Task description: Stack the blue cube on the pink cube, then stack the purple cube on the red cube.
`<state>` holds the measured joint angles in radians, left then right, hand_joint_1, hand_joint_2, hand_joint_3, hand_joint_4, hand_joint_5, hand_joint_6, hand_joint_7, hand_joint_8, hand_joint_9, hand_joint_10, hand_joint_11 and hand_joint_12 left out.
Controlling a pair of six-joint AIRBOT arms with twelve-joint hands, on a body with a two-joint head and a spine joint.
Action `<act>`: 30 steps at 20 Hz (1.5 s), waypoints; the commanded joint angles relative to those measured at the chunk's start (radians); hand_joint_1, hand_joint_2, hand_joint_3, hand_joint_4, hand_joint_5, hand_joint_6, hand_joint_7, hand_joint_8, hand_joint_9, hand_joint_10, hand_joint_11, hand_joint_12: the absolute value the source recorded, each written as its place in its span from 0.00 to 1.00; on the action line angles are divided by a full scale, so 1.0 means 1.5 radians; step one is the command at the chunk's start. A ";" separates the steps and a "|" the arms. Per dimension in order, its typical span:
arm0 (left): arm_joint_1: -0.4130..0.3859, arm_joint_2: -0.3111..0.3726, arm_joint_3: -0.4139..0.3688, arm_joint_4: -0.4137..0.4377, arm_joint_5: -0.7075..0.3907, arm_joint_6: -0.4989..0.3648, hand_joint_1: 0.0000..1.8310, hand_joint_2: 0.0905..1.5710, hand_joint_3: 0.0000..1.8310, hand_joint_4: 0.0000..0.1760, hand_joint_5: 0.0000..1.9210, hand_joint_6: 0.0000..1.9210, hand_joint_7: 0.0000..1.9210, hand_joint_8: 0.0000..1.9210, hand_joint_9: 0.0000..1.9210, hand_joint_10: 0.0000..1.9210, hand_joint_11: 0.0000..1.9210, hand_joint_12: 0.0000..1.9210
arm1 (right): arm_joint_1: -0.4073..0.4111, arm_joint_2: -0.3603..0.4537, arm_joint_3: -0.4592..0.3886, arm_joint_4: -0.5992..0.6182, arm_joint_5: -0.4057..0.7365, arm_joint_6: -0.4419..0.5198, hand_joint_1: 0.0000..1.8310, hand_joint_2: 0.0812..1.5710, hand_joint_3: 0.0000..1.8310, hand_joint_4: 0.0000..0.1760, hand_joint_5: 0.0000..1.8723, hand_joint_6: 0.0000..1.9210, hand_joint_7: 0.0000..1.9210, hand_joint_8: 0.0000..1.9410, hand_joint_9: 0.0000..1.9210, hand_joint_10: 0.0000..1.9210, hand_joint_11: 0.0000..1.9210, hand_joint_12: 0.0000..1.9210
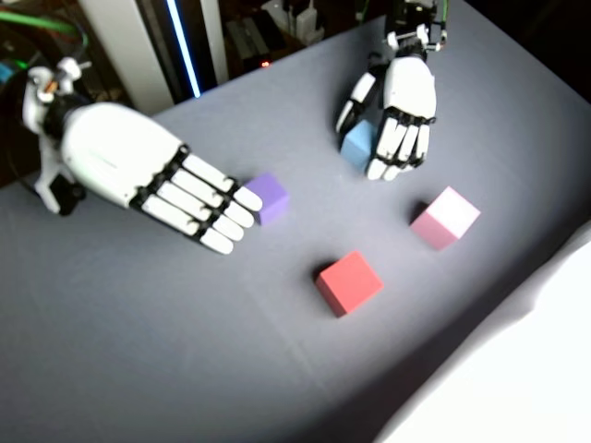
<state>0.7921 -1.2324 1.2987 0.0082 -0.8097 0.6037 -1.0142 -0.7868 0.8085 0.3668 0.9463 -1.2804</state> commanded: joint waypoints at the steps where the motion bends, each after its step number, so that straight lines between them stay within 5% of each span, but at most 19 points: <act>1: -0.002 0.000 0.002 0.004 -0.050 -0.004 0.62 0.72 0.00 0.00 0.47 0.57 0.57 0.99 0.67 1.00 0.72 1.00 | 0.000 0.003 0.000 -0.005 0.082 0.005 0.27 0.87 0.00 0.00 0.00 0.00 0.00 0.00 0.00 0.00 0.00 0.00; 3: -0.010 0.008 -0.002 0.006 -0.072 -0.005 0.62 0.72 0.00 0.00 0.47 0.58 0.62 1.00 0.73 1.00 0.79 1.00 | -0.001 0.003 0.000 -0.005 0.084 0.008 0.28 0.87 0.00 0.00 0.00 0.00 0.00 0.00 0.00 0.00 0.00 0.00; 6: -0.032 0.027 -0.008 0.014 -0.096 -0.005 0.59 0.73 0.00 0.00 0.45 0.62 0.57 0.93 0.67 1.00 0.74 1.00 | -0.001 0.003 0.000 -0.004 0.087 0.011 0.29 0.87 0.00 0.00 0.00 0.00 0.00 0.00 0.00 0.00 0.00 0.00; 9: -0.070 0.036 0.001 0.014 -0.092 0.009 0.61 0.73 0.00 0.00 0.45 0.60 0.59 1.00 0.71 1.00 0.77 1.00 | -0.002 0.003 0.000 -0.004 0.089 0.012 0.28 0.87 0.00 0.00 0.00 0.00 0.00 0.00 0.00 0.00 0.00 0.00; 12: -0.114 0.036 0.023 0.009 -0.065 0.022 0.62 0.72 0.00 0.00 0.47 0.56 0.50 1.00 0.63 1.00 0.70 1.00 | -0.002 0.003 0.001 -0.003 0.089 0.012 0.28 0.87 0.00 0.00 0.00 0.00 0.00 0.00 0.00 0.00 0.00 0.00; 16: -0.184 0.022 0.070 0.002 -0.002 0.035 0.63 0.70 0.00 0.00 0.49 0.55 0.62 1.00 0.72 1.00 0.79 1.00 | -0.005 -0.002 0.005 -0.003 0.089 0.012 0.30 0.86 0.00 0.00 0.00 0.00 0.00 0.00 0.00 0.00 0.00 0.00; 19: -0.231 0.002 0.106 -0.010 0.050 0.048 0.62 0.72 0.00 0.00 0.47 0.58 0.60 1.00 0.70 1.00 0.77 1.00 | -0.010 -0.004 0.008 -0.003 0.089 0.019 0.32 0.86 0.00 0.00 0.00 0.00 0.00 0.00 0.00 0.00 0.00 0.00; 21: -0.253 -0.011 0.130 -0.029 0.078 0.064 0.62 0.73 0.00 0.00 0.45 0.61 0.47 0.99 0.55 1.00 0.61 1.00 | -0.012 -0.008 0.010 -0.003 0.089 0.022 0.33 0.86 0.00 0.00 0.00 0.00 0.00 0.00 0.00 0.00 0.00 0.00; 23: -0.264 -0.020 0.147 -0.051 0.103 0.083 0.61 0.73 0.00 0.00 0.45 0.62 0.46 1.00 0.55 1.00 0.63 1.00 | -0.012 -0.011 0.011 -0.003 0.089 0.022 0.32 0.87 0.00 0.00 0.00 0.00 0.00 0.00 0.00 0.00 0.00 0.00; 24: -0.269 -0.027 0.160 -0.059 0.117 0.083 0.65 0.76 0.00 0.00 0.42 0.56 0.42 0.86 0.46 0.97 0.52 1.00 | -0.012 -0.011 0.012 -0.003 0.089 0.023 0.34 0.86 0.00 0.00 0.00 0.00 0.00 0.00 0.00 0.00 0.00 0.00; 25: -0.273 -0.033 0.169 -0.062 0.128 0.083 0.63 0.73 0.00 0.00 0.45 0.58 0.44 0.97 0.50 0.99 0.58 1.00 | -0.012 -0.012 0.012 -0.003 0.089 0.024 0.34 0.86 0.00 0.00 0.00 0.00 0.00 0.00 0.00 0.00 0.00 0.00; 26: -0.276 -0.038 0.177 -0.064 0.139 0.083 0.65 0.75 0.02 0.00 0.40 0.67 0.40 0.79 0.44 1.00 0.52 1.00 | -0.014 -0.014 0.012 -0.003 0.089 0.026 0.34 0.86 0.00 0.00 0.00 0.00 0.00 0.00 0.00 0.00 0.00 0.00; 27: -0.277 -0.044 0.186 -0.065 0.149 0.083 0.62 0.74 0.01 0.00 0.44 0.63 0.46 0.96 0.51 1.00 0.59 1.00 | -0.016 -0.017 0.014 -0.003 0.089 0.030 0.36 0.86 0.00 0.00 0.00 0.00 0.00 0.00 0.00 0.00 0.00 0.00; 28: -0.278 -0.050 0.195 -0.070 0.158 0.083 0.62 0.73 0.01 0.00 0.44 0.62 0.49 0.99 0.55 1.00 0.62 1.00 | -0.018 -0.022 0.017 -0.003 0.089 0.036 0.36 0.86 0.00 0.00 0.00 0.00 0.00 0.00 0.00 0.00 0.00 0.00; 29: -0.278 -0.053 0.200 -0.074 0.163 0.083 0.65 0.76 0.02 0.00 0.39 0.68 0.41 0.81 0.47 1.00 0.55 1.00 | -0.019 -0.023 0.017 -0.003 0.089 0.039 0.35 0.86 0.00 0.00 0.00 0.00 0.00 0.00 0.00 0.00 0.00 0.00; 30: -0.278 -0.055 0.204 -0.077 0.166 0.083 0.65 0.78 0.01 0.00 0.39 0.58 0.37 0.88 0.43 1.00 0.51 1.00 | -0.020 -0.024 0.018 -0.003 0.089 0.039 0.34 0.87 0.00 0.00 0.00 0.00 0.00 0.00 0.00 0.00 0.00 0.00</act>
<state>0.3889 -1.3235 1.6009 -0.1047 -0.4557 0.7315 -1.0485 -0.8257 0.8284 0.3687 0.9665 -1.2270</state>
